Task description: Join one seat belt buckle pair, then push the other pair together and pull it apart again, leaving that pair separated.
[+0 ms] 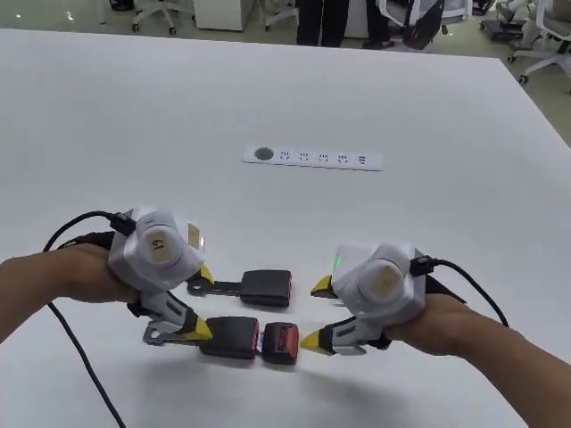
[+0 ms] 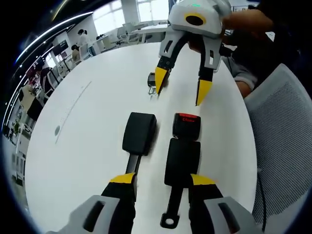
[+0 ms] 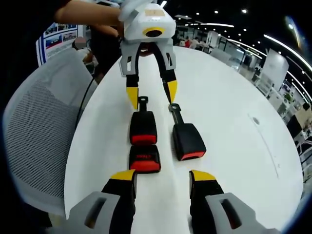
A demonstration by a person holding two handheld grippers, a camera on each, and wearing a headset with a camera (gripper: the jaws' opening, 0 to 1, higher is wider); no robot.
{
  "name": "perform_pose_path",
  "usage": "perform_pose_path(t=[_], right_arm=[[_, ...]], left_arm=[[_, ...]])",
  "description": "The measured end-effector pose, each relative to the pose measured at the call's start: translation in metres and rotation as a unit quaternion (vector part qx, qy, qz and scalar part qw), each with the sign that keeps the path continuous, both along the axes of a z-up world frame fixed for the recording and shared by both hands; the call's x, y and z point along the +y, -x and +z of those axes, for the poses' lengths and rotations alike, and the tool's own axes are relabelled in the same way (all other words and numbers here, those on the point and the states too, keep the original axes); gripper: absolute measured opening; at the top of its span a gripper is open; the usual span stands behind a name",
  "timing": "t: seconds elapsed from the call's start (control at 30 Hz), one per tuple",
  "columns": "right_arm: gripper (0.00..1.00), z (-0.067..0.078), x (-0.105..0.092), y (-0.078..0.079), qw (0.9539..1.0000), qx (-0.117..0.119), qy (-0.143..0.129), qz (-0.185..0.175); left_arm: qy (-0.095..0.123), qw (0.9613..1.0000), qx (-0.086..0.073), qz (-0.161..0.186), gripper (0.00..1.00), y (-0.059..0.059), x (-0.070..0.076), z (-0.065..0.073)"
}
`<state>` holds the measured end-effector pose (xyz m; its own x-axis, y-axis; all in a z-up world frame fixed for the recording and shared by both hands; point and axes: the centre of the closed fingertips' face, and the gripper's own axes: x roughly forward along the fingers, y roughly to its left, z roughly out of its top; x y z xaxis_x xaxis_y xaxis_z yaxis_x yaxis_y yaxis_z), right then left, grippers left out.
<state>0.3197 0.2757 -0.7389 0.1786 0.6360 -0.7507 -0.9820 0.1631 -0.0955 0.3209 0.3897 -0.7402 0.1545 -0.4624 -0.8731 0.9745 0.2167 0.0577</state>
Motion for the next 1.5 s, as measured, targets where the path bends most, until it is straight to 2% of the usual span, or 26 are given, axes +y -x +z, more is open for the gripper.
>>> perform_pose_path(t=[0.27,0.4,0.5,0.9,1.17,1.27,1.5], right_arm=[[0.40,0.006,-0.018,-0.013,0.9999,-0.001,0.002,-0.016],[0.40,0.007,-0.030,-0.024,0.9997,-0.003,0.006,-0.025],[0.40,0.008,-0.039,-0.028,0.9995,-0.003,0.010,-0.030],[0.40,-0.003,-0.075,-0.044,0.9984,0.006,0.037,-0.041],[0.39,-0.008,-0.089,-0.052,0.9977,0.011,0.055,-0.038],[0.39,-0.015,-0.096,-0.054,0.9973,0.015,0.061,-0.038],[0.37,-0.024,-0.102,-0.058,0.9963,0.022,0.082,-0.012]], left_arm=[[0.003,1.0000,-0.005,-0.004,0.44,-0.015,-0.010,0.005],[0.004,1.0000,-0.004,-0.007,0.44,-0.025,-0.011,0.005],[0.003,0.9999,-0.003,-0.011,0.44,-0.029,-0.016,0.005],[-0.002,0.9997,0.004,-0.022,0.44,-0.041,-0.029,0.000],[-0.006,0.9996,0.009,-0.028,0.44,-0.047,-0.036,-0.004],[-0.007,0.9995,0.012,-0.029,0.44,-0.047,-0.039,-0.004],[-0.014,0.9988,0.016,-0.044,0.43,-0.050,-0.042,-0.013]])
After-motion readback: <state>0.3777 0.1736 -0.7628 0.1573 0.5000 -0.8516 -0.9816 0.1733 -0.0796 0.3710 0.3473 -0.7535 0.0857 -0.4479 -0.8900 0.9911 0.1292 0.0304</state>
